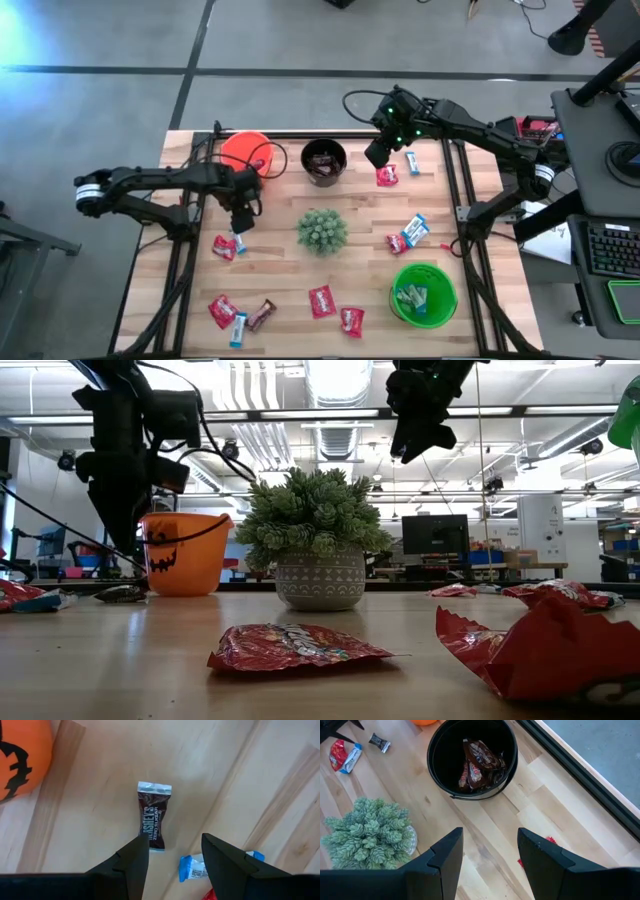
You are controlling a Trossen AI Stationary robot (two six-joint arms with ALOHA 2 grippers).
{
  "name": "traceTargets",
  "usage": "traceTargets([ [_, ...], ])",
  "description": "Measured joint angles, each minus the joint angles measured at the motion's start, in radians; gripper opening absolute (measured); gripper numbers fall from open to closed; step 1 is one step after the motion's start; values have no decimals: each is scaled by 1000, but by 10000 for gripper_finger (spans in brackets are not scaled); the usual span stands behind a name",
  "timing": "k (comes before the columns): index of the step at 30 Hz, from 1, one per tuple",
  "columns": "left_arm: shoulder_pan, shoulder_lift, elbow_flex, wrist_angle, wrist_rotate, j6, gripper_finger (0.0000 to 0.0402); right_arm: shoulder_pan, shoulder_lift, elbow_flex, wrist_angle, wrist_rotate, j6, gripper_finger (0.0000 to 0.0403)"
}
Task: Sort candy
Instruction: Put the dark brown chocolate into the black bucket
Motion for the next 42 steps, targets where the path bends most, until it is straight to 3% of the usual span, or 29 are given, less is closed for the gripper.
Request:
traceTargets([
  [23,-28,76,0,2,29,23,164,0,0,0,0,-1,45,178],
  [42,-29,213,-8,30,-95,-65,164,0,0,0,-35,-3,42,178],
])
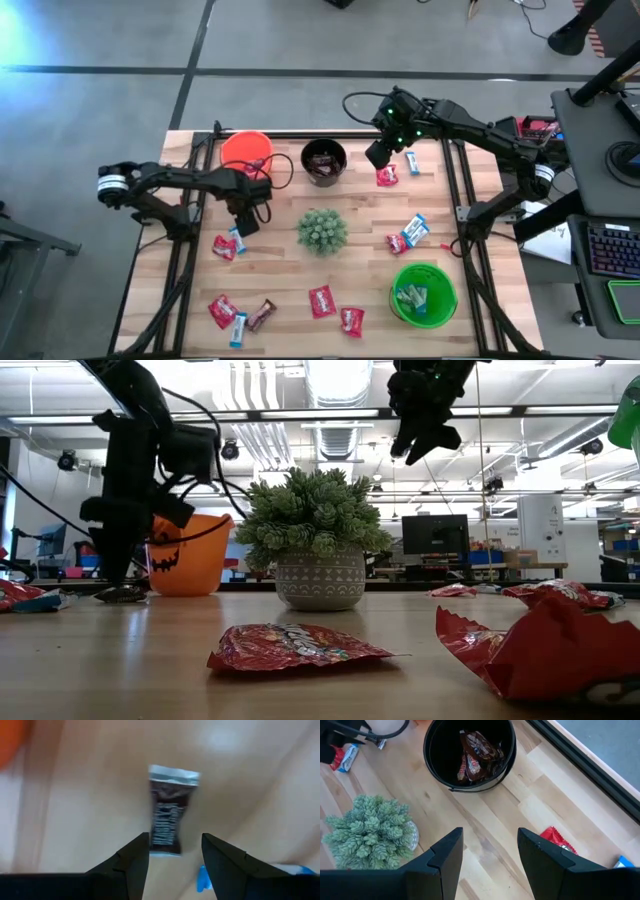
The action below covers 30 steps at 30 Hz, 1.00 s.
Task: Sort candy
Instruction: Put the dark brown chocolate into the black bucket
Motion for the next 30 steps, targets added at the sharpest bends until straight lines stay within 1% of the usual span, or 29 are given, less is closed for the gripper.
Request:
traceTargets([
  [4,0,15,0,2,-79,-42,164,0,0,0,-6,-1,0,178],
  [8,0,34,0,22,-77,-42,164,0,0,0,-12,-2,2,178],
  [11,0,52,-7,55,-46,-37,164,0,0,0,-16,-2,3,178],
  [15,0,71,-22,90,-43,-36,164,0,0,0,-17,-6,3,178],
  [21,-1,79,-46,100,-43,-59,164,0,0,0,-20,-10,3,178],
  [30,-1,81,-51,104,-43,-65,159,0,0,0,-24,-10,4,178],
])
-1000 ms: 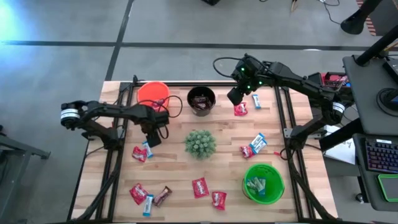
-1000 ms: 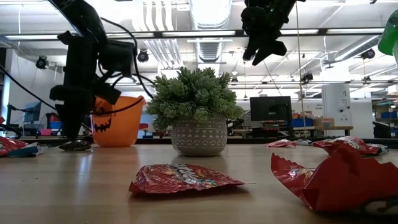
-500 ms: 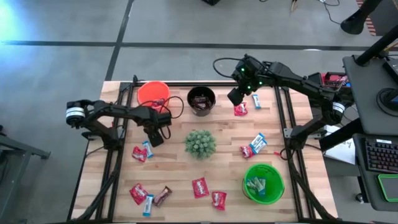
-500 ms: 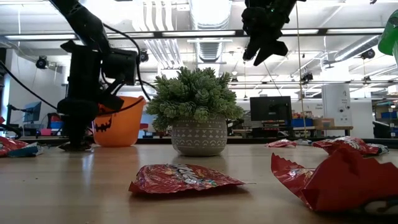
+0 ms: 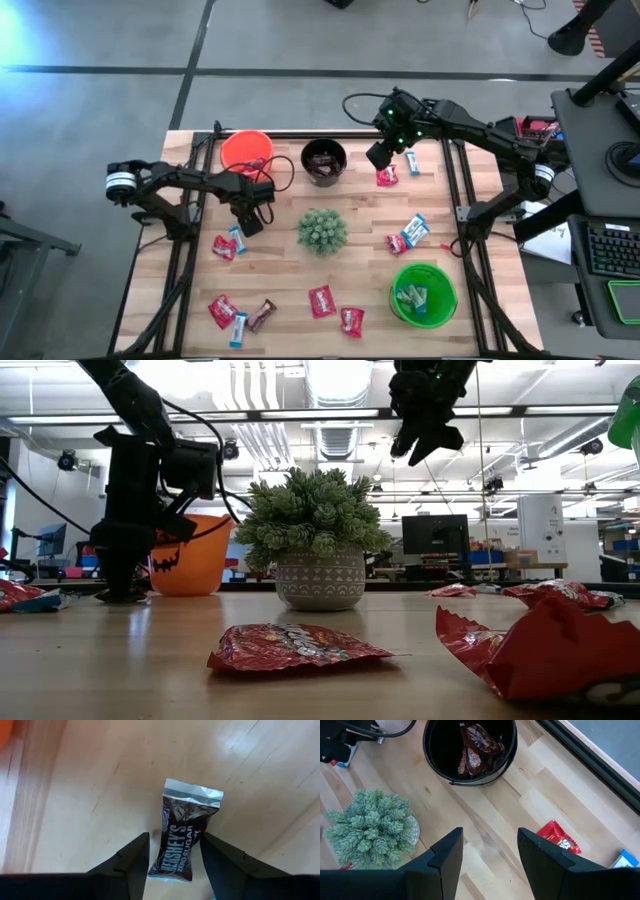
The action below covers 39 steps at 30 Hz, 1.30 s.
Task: Sort candy
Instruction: Put the dark brown chocolate into the black bucket
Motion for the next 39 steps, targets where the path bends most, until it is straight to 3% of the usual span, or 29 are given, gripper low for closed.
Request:
traceTargets([
  [12,1,4,25,-11,29,-2,89,0,-1,0,-36,-16,1,178],
  [23,1,2,16,-3,18,-15,72,0,-1,0,-106,-22,100,178],
  [29,-1,2,20,-6,56,13,10,0,-2,0,-105,-23,101,178],
  [39,-14,-9,123,-151,143,69,4,0,-2,0,-104,-23,105,178],
])
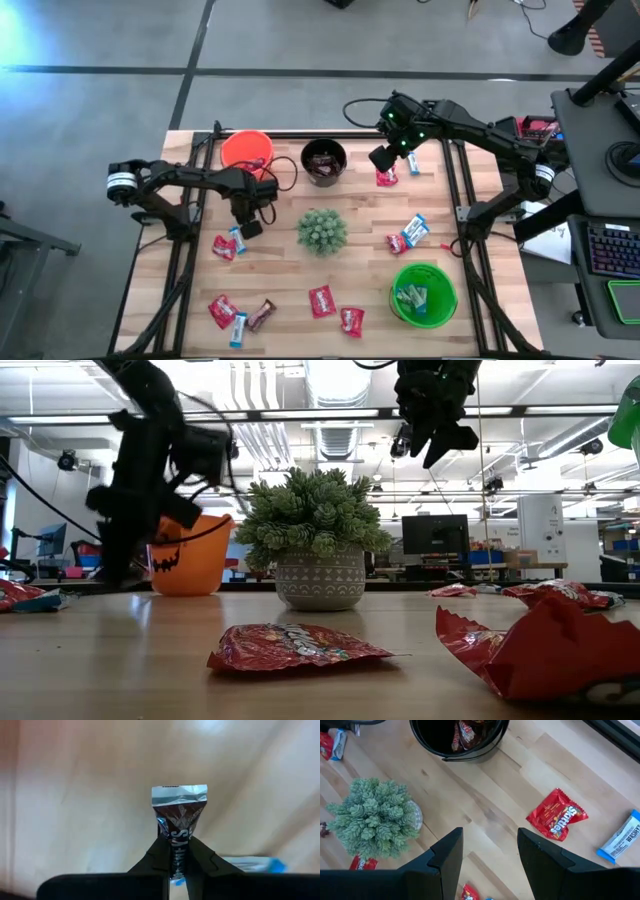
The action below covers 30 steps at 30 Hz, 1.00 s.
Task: Sort candy
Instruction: Put the dark brown chocolate into the black bucket
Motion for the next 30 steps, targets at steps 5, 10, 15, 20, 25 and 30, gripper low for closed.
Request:
traceTargets([
  [5,-22,-15,89,-55,62,18,3,0,0,0,0,0,0,178],
  [10,-56,-34,209,-104,70,65,2,0,0,0,1,0,0,178],
  [15,-52,-41,354,-113,62,143,2,0,0,0,15,0,0,178],
  [20,-18,-35,492,-99,9,228,2,0,0,0,17,0,4,178],
  [25,51,-31,578,-59,-22,293,2,0,0,0,18,0,8,178],
  [30,130,-31,613,26,-22,364,2,0,0,0,30,0,8,178],
])
